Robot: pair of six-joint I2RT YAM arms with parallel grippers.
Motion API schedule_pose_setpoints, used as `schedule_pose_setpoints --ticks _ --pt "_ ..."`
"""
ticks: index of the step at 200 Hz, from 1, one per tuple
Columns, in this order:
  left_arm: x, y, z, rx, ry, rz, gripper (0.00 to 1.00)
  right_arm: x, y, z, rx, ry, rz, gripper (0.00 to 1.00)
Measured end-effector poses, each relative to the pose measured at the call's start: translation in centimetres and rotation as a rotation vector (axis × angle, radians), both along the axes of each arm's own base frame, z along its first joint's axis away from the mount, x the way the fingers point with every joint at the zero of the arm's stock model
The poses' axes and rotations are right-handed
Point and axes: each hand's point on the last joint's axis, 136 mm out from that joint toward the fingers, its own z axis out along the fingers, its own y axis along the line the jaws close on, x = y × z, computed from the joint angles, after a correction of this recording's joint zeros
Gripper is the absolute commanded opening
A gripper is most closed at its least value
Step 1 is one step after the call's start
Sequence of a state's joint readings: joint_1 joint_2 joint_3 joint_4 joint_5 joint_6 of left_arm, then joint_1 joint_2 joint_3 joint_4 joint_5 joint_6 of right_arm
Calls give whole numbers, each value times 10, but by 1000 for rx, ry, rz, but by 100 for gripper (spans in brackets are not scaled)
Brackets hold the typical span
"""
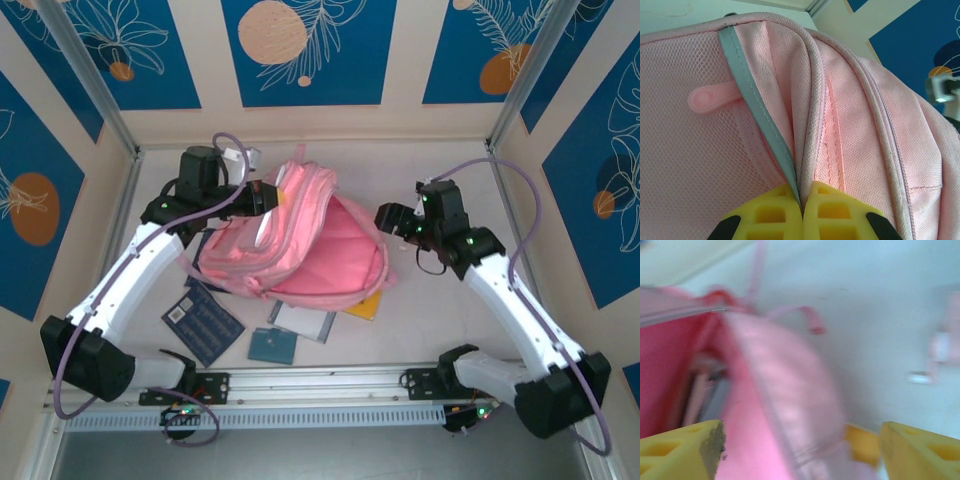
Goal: Pack the student bag
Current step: Pick up the loose stationery from the middle-right of the table.
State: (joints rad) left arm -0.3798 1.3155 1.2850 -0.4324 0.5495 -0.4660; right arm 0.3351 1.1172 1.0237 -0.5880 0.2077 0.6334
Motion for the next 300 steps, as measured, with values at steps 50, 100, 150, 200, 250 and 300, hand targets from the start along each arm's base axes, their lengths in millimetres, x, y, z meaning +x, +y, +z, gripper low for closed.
schedule_pose_setpoints --ticks 50,100,150,200,250,300 --pt "-3 -4 -8 -28 -18 -21 0 33 -49 -83 -247 296 -135 99" --pt "-4 -8 -16 -58 -12 -24 0 61 -86 -104 -335 368 -250 99" --pt "-9 -9 -13 -57 -24 -29 0 75 -115 -124 -309 434 -309 99" --pt "-10 -10 -15 -53 -23 -27 0 85 -126 -149 -254 507 -300 98" --pt "-10 -10 -15 -53 -24 -28 0 86 -117 -158 -214 530 -258 88" --pt "-10 -10 -15 -53 -23 -27 0 86 -117 -159 -212 534 -262 65"
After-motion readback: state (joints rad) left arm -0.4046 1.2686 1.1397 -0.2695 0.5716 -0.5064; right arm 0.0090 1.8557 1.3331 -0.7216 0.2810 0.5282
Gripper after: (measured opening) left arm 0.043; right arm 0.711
